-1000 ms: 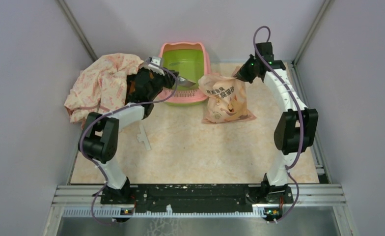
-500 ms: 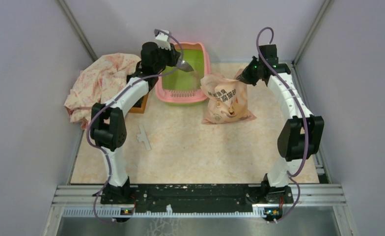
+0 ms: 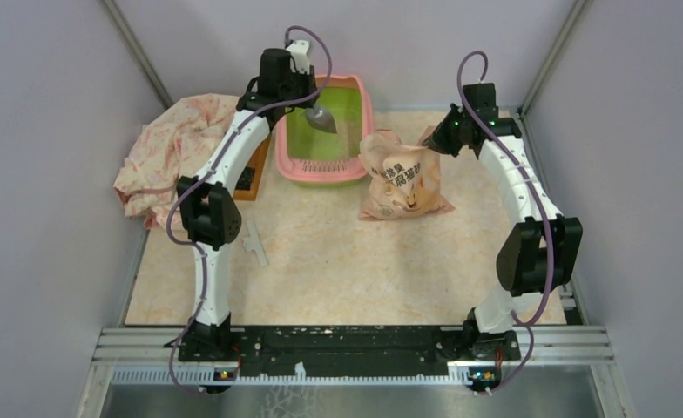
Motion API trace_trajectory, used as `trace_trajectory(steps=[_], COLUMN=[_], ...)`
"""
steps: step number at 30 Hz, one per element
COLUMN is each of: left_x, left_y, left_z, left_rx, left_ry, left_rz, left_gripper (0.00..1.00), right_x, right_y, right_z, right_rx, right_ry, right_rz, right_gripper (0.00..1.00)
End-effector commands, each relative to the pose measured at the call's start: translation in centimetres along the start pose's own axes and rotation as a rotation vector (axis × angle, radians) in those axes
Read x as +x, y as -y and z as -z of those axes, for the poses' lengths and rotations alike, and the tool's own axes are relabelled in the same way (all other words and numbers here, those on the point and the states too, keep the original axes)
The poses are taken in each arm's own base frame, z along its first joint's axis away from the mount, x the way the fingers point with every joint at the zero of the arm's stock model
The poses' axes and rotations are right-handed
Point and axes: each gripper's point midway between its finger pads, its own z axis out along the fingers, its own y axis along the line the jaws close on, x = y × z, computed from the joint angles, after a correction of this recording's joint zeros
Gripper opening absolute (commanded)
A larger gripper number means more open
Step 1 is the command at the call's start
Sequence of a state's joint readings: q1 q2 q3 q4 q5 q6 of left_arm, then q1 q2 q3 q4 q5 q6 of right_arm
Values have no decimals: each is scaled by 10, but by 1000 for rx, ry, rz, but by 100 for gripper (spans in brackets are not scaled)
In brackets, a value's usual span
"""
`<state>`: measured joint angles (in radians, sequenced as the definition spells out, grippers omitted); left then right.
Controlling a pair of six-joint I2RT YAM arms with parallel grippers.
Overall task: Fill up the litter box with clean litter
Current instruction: Pour the cat litter into the litter box.
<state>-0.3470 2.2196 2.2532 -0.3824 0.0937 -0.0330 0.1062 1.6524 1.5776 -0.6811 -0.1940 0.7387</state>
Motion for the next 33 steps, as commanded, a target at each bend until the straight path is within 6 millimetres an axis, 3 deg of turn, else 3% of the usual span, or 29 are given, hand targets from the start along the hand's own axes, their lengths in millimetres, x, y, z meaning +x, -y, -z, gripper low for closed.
trace_trajectory(steps=[1,5,8,12,13,18,22,27,33], left_x=[-15,-38,-36,-17,-21,-13,22,80,138], left_y=[10,22,29,39,44,63,84,117,181], left_z=[29,71,113,170,193,257,279,283,288], left_rx=[31,72,95,124,145,232,349,440,536], left_ry=[32,146,182,216,255,402,404,320,247], left_rz=[-11,-22,-16,9,14,16,50,98,67], left_gripper=[11,11,11,11,11,11,11,11,11], right_x=[-11,-9,-9,-13,-14,-13,-11,-14,-33], right_y=[-6,-4,1,5,6,6,9,16,32], right_z=[23,24,24,29,30,35,39,44,50], right_rx=[-30,-27,-22,-27,-28,-34,-34,-36,-22], right_ry=[53,51,52,57,59,62,67,76,98], right_rz=[29,36,33,31,32,36,37,31,4], right_gripper=[0,0,0,0,0,0,0,0,0])
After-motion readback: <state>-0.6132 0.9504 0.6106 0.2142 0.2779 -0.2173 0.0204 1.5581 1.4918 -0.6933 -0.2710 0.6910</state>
